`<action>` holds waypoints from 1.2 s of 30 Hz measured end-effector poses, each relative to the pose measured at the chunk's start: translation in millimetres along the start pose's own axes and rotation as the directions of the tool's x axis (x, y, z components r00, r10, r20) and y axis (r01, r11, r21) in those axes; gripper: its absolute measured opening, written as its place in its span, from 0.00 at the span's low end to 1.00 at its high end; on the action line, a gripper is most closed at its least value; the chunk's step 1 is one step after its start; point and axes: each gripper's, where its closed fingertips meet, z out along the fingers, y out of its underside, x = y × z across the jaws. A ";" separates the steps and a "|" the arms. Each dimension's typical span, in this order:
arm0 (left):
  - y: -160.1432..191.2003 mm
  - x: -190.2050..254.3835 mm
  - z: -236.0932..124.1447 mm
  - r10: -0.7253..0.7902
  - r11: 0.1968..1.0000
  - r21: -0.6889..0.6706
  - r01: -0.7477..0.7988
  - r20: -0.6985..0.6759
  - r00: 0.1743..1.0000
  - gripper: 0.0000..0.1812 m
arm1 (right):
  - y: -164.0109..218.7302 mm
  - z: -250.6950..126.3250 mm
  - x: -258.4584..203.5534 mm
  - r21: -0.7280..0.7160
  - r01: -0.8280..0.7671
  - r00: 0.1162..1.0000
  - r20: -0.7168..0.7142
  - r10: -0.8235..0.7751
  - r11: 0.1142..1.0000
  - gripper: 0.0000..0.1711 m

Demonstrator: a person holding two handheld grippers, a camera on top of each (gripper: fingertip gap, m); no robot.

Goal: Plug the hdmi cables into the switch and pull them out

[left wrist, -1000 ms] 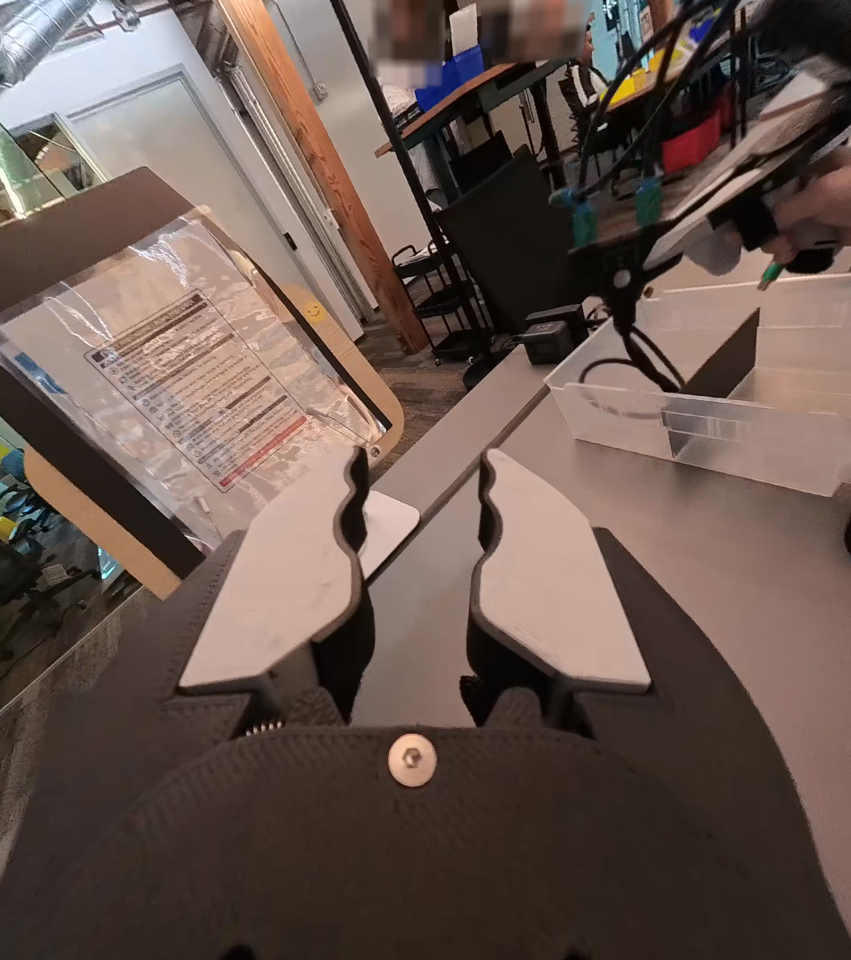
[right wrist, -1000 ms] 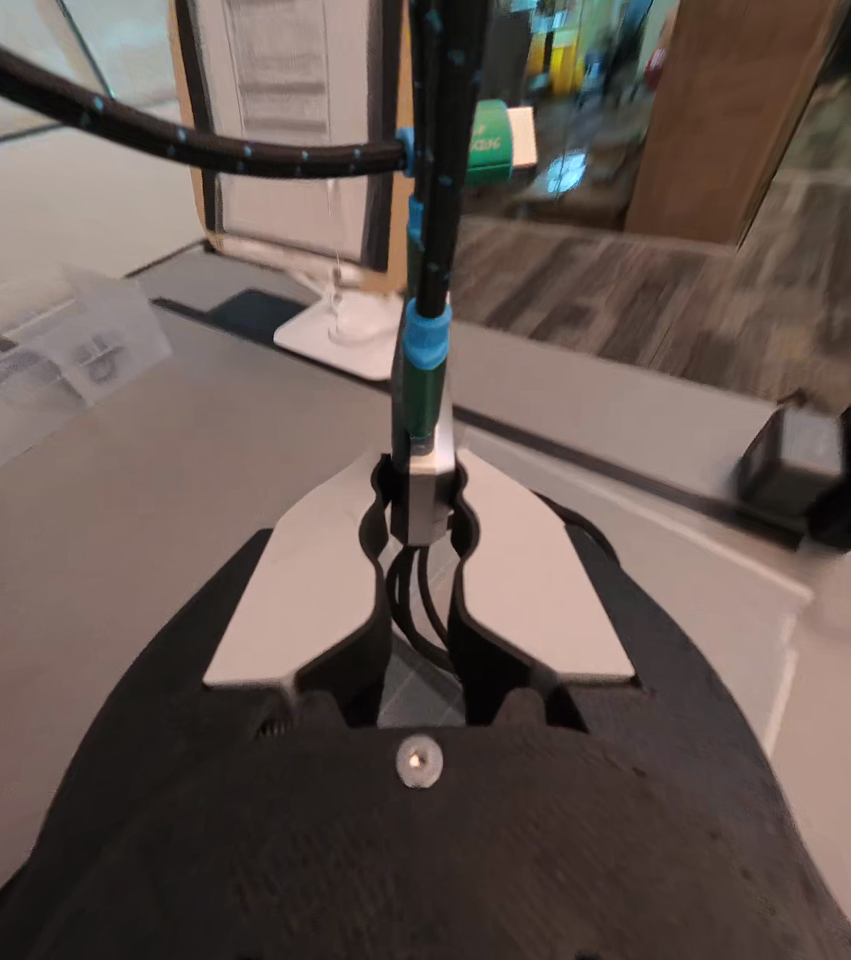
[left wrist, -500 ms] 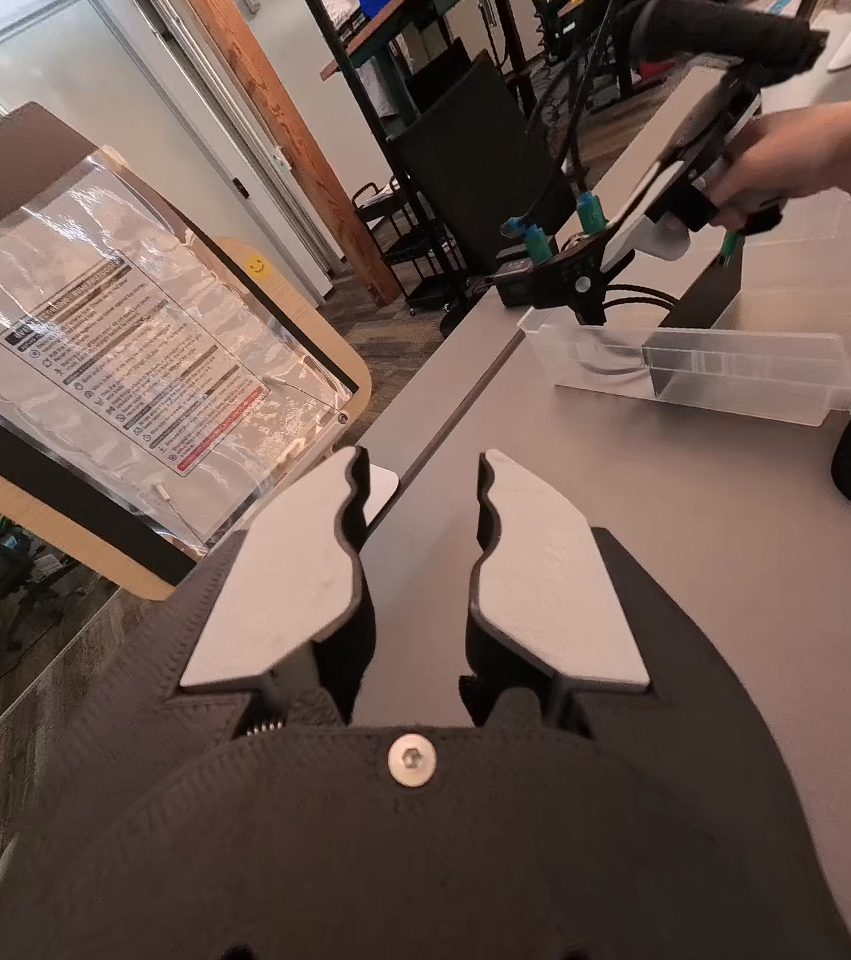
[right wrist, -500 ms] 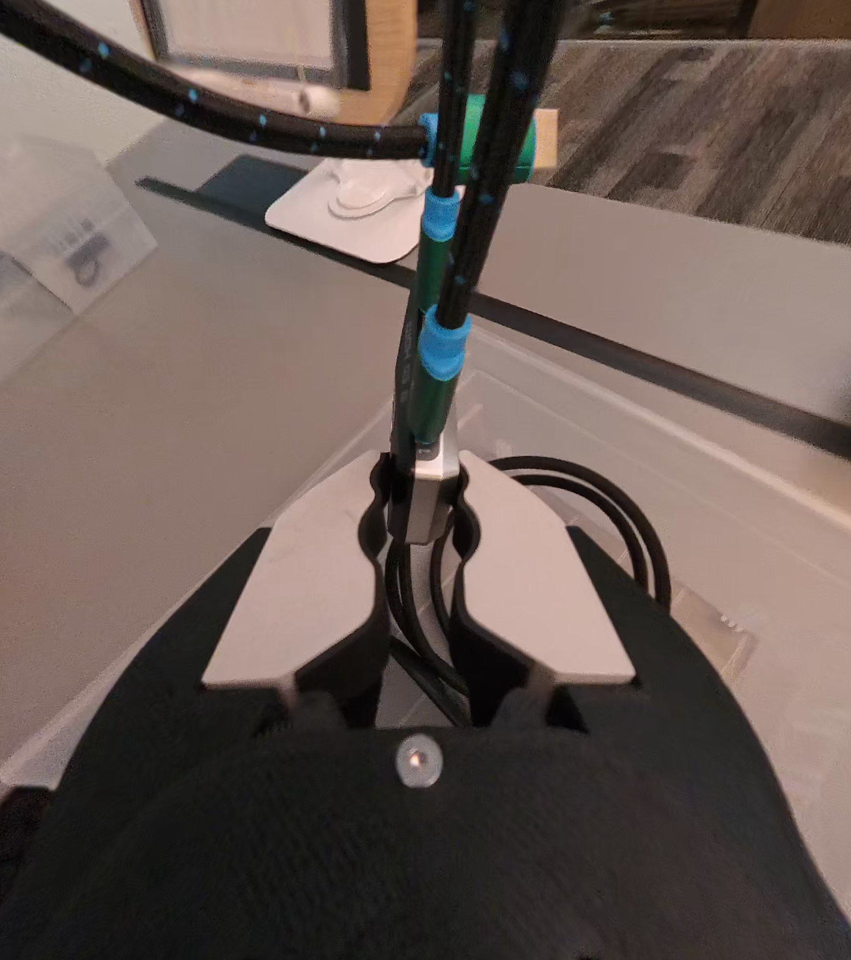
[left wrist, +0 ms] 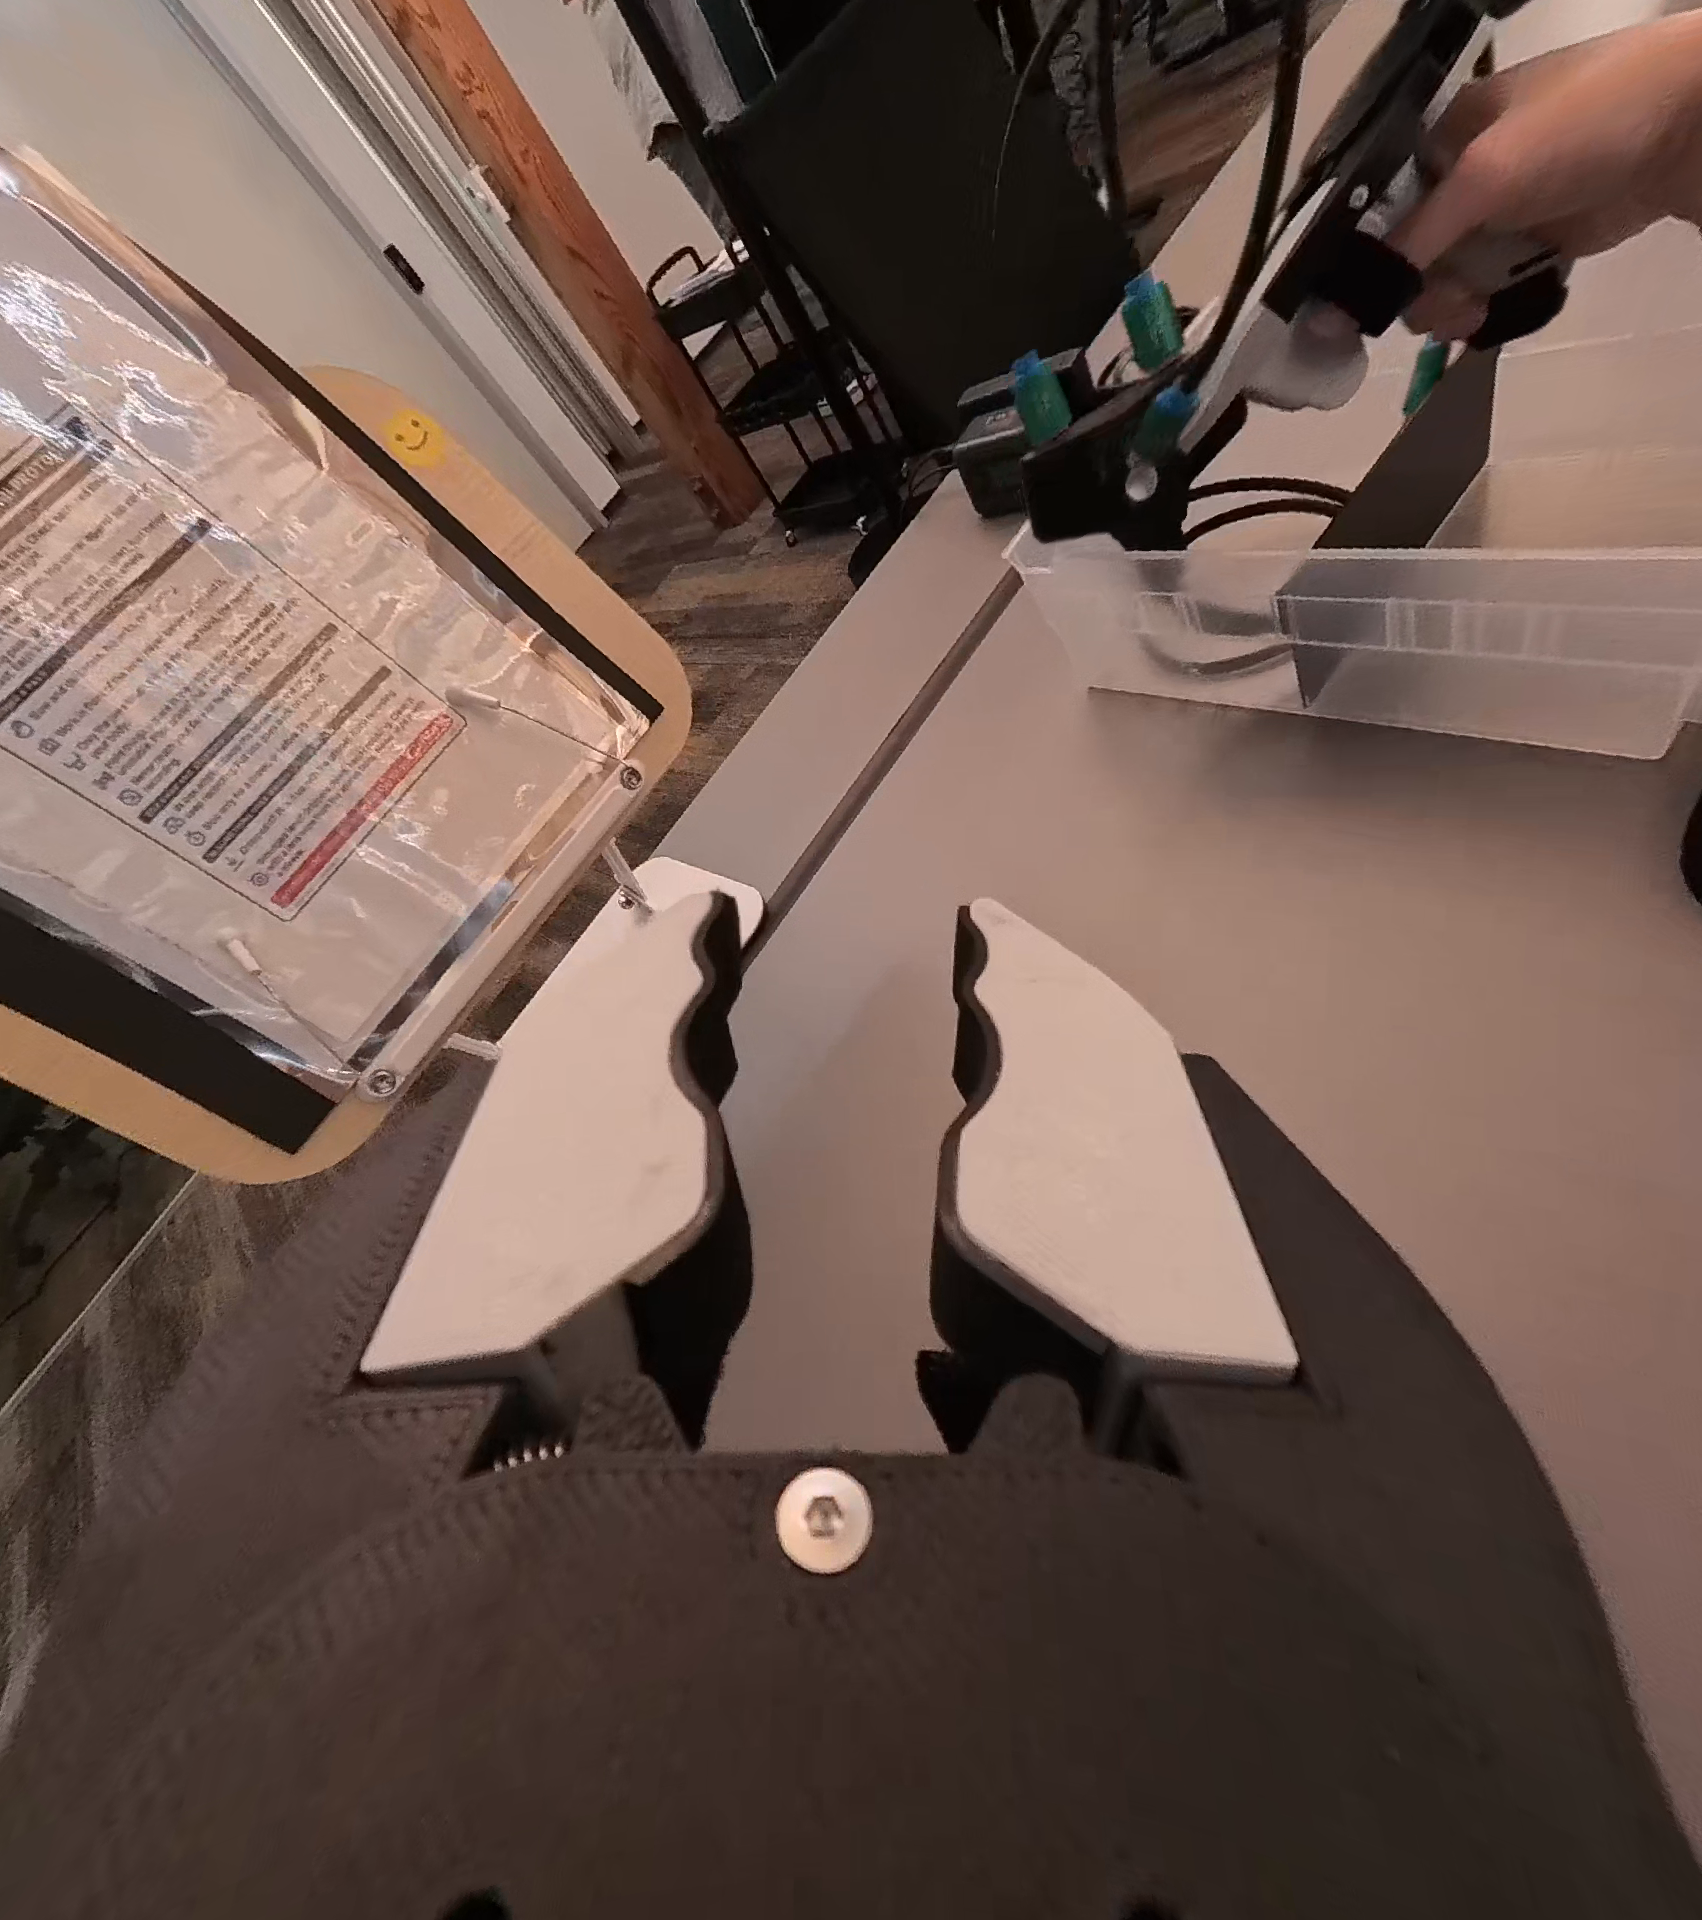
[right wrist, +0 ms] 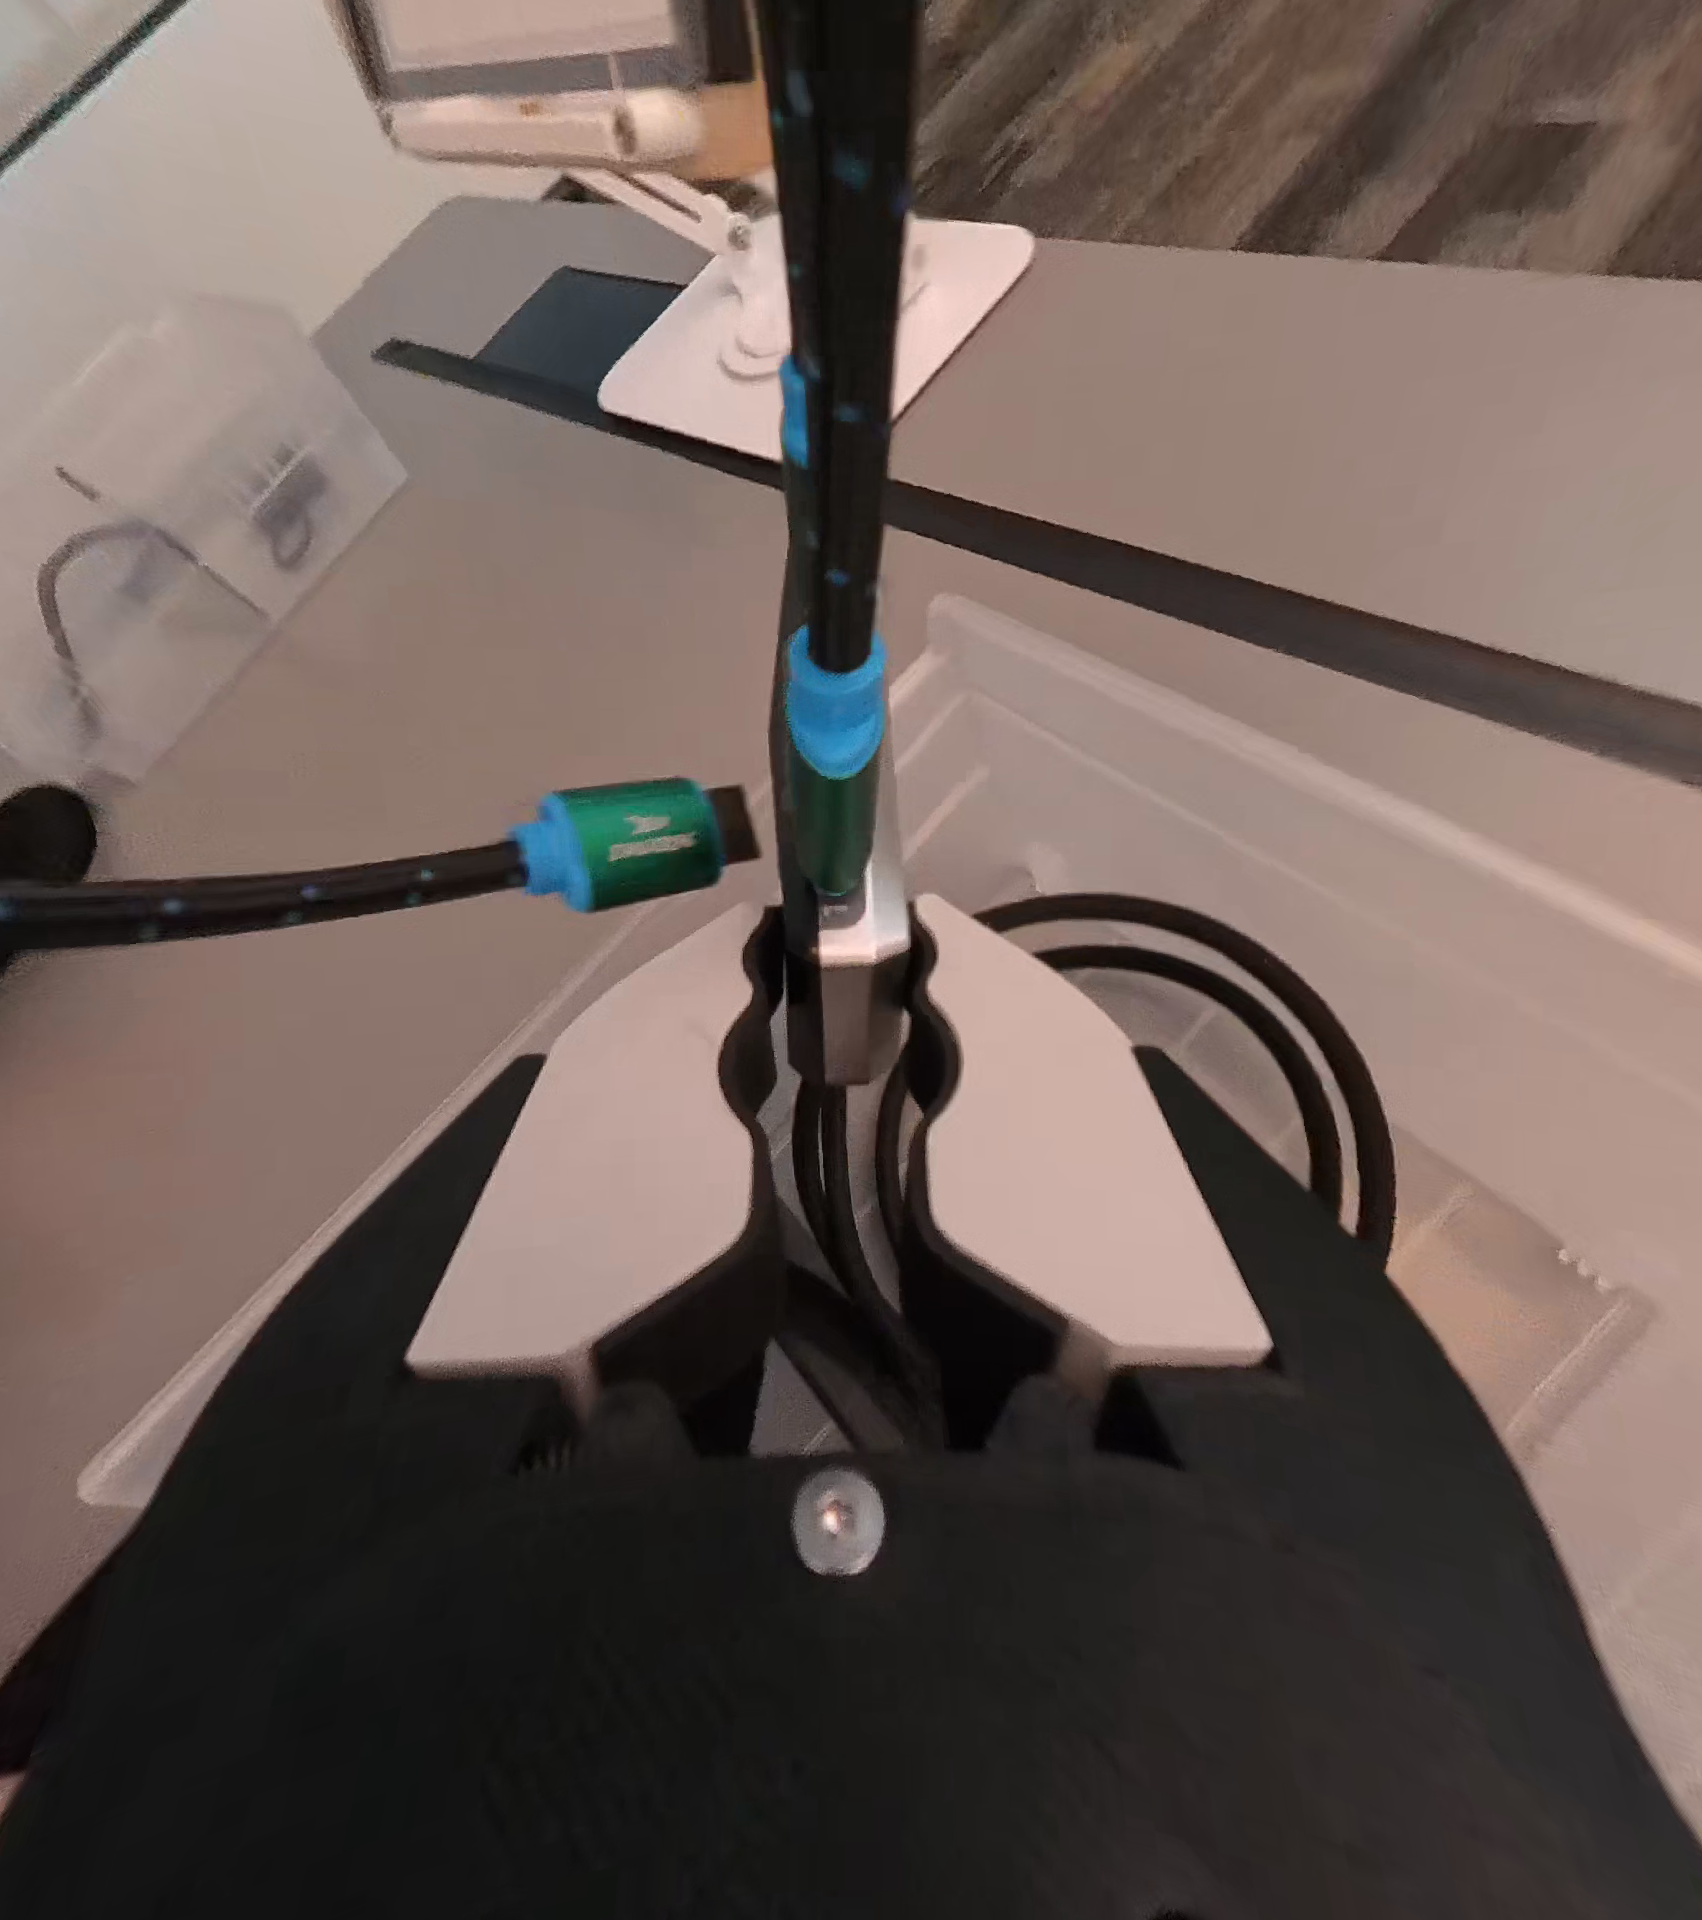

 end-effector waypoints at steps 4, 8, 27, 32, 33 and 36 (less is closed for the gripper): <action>0.1 4.4 1.1 0.013 1.000 -0.008 -0.013 -0.004 1.000 0.22 | 10.1 -14.0 8.0 -0.019 -0.087 0.994 -0.061 0.086 0.996 0.14; -2.7 8.0 -1.4 0.031 1.000 -0.006 -0.031 0.001 1.000 0.22 | 27.2 -25.8 9.1 -0.078 -0.082 0.990 -0.122 0.072 0.994 0.16; 1.6 11.2 2.8 0.059 0.998 -0.036 -0.059 0.007 0.998 0.21 | -56.2 -147.4 20.5 0.561 0.103 0.905 -0.396 0.157 0.821 0.17; 5.4 13.5 6.7 0.072 0.996 -0.056 -0.072 0.005 0.997 0.21 | -69.9 -158.9 49.0 0.649 0.107 0.791 -0.515 0.331 0.754 0.37; 6.4 13.9 7.5 0.076 0.995 -0.060 -0.075 0.005 0.997 0.21 | -71.8 -152.5 51.7 0.644 0.105 0.790 -0.517 0.330 0.758 0.37; 9.5 14.5 10.0 0.081 0.994 -0.072 -0.080 0.003 0.997 0.21 | -73.6 -121.4 56.2 0.616 0.015 0.826 -0.452 0.338 0.787 0.36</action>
